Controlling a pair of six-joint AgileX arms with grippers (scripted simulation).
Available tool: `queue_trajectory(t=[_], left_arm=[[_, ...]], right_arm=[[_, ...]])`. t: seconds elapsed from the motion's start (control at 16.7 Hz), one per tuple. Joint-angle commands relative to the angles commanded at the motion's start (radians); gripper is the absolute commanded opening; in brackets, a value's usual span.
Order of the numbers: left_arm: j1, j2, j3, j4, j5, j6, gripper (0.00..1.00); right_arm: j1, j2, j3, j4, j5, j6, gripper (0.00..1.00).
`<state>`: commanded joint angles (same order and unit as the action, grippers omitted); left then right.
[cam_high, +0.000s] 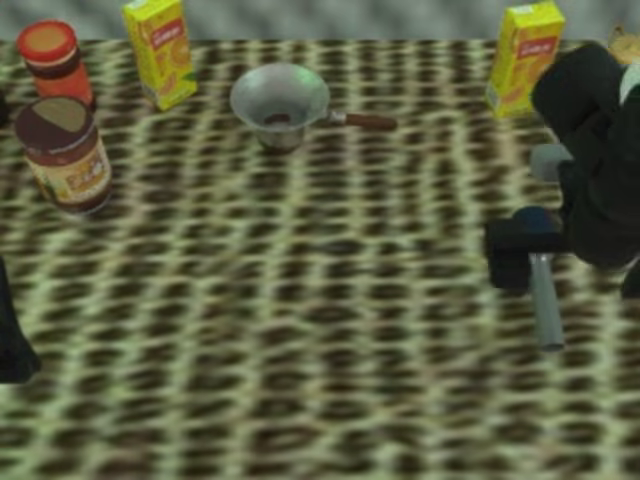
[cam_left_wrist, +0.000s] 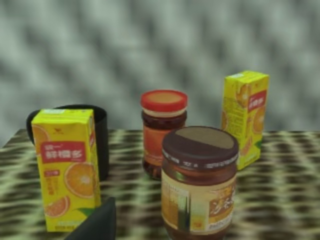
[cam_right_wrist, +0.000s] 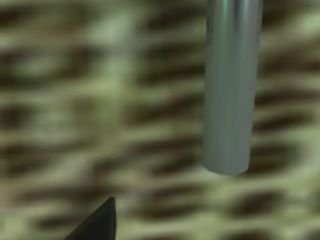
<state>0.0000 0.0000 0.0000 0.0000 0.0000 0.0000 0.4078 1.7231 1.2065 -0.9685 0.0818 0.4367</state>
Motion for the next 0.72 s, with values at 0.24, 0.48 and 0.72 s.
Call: queue_trajectory(t=[0.24,0.48,0.72], left_arm=[[0.000,0.000,0.000,0.000,0.000,0.000,1.00],[0.000,0.000,0.000,0.000,0.000,0.000,1.00],[0.000,0.000,0.000,0.000,0.000,0.000,1.00]], right_arm=[[0.007,0.026,0.024,-0.015,0.001,0.008,1.00],[0.002,0.033,0.012,0.003,0.001,0.005,1.00],[-0.004,0.108,-0.055,0.149,0.001,-0.003,1.00]])
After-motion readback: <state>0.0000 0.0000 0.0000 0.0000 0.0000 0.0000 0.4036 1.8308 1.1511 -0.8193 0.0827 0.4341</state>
